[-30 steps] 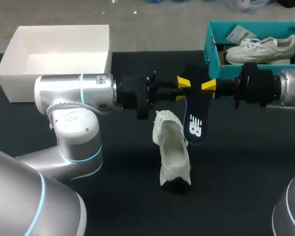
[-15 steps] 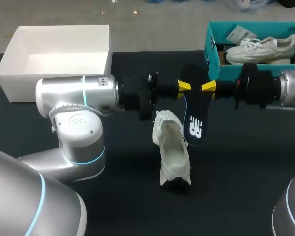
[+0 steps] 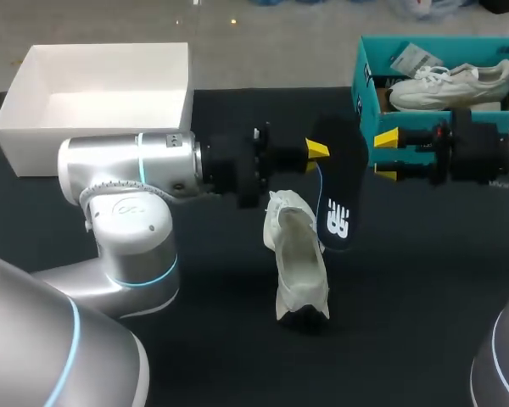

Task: Take the shoe out of the shoebox, open the shoe tongue, remove and reinsert the insole, then place the shoe into the shoebox

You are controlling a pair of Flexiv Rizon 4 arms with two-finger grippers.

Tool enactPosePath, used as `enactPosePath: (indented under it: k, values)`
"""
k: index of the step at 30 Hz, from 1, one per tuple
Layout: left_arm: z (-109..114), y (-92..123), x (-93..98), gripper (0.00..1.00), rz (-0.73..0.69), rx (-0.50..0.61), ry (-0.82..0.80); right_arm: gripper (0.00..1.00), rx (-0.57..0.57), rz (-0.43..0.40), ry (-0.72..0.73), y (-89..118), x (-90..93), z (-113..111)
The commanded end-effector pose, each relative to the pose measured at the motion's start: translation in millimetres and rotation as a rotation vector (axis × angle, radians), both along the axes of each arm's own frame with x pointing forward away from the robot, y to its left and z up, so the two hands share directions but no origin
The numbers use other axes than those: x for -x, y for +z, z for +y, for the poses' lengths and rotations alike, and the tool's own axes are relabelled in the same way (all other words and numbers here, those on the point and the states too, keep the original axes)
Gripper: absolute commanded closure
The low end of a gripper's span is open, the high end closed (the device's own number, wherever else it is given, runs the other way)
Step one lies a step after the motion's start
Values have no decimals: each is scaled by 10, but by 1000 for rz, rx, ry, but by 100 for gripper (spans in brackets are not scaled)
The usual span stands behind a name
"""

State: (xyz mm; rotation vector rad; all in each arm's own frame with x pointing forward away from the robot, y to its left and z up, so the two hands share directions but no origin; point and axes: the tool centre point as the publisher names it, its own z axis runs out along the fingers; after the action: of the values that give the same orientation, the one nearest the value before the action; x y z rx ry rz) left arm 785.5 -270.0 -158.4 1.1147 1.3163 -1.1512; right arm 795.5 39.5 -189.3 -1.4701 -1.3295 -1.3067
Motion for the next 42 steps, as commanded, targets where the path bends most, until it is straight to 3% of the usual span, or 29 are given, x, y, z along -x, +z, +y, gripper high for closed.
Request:
enactPosePath:
  k: [1, 12, 17, 21, 28, 31, 42]
  values:
    - [147, 54, 72, 100, 20, -35, -24, 0, 186, -25, -49, 121, 169, -222]
    - [285, 163, 392, 100, 97, -97, -29, 0, 186, -25, -49, 121, 169, -222]
    - [306, 187, 551, 100, 148, -94, -39, 0, 261, -74, -19, -139, 245, -477]
    - [297, 181, 580, 100, 162, -86, -41, 0, 333, -92, -16, -205, 328, -784]
    - [303, 175, 588, 100, 171, -103, -37, 0, 448, 38, -11, -222, 405, -1216]
    - [327, 182, 608, 100, 180, -107, -33, 0, 480, 83, -2, -220, 459, -1293]
    - [363, 224, 612, 100, 190, -75, 14, 0, 524, 74, -13, -228, 506, -1317]
